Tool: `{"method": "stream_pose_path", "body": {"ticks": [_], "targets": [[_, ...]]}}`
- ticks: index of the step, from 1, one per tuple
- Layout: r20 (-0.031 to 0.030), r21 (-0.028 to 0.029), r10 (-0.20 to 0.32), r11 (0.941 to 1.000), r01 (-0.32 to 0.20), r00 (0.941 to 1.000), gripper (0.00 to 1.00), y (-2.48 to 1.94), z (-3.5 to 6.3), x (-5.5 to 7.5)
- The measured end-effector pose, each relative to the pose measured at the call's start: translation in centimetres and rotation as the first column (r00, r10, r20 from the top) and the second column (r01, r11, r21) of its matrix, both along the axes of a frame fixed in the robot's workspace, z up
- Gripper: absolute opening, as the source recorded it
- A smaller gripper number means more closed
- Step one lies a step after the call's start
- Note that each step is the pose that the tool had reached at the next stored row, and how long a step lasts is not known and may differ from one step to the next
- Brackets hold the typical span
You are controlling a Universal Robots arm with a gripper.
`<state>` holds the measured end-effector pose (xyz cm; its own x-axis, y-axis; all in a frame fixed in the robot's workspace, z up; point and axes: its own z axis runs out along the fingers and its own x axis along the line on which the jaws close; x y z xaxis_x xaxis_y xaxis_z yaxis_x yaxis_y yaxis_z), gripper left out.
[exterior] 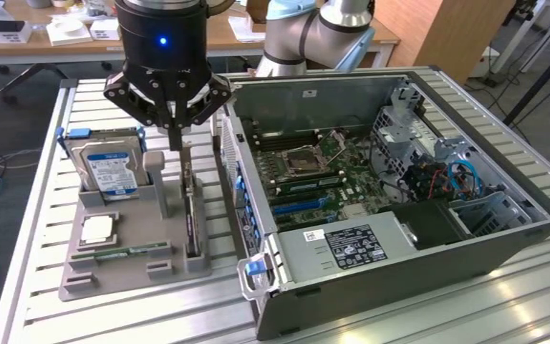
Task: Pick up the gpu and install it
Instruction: 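Reach for the gpu, then pick up the gpu and move the gpu toward the slot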
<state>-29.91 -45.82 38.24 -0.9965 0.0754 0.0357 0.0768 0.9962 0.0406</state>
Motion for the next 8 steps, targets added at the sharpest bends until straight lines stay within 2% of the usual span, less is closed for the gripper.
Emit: {"method": "stream_pose_path", "body": {"ticks": [8], "targets": [[-0.0001, 0.0000, 0.000, 1.0000, 0.000, 1.0000, 0.10, 0.00, 0.00, 0.00]]}}
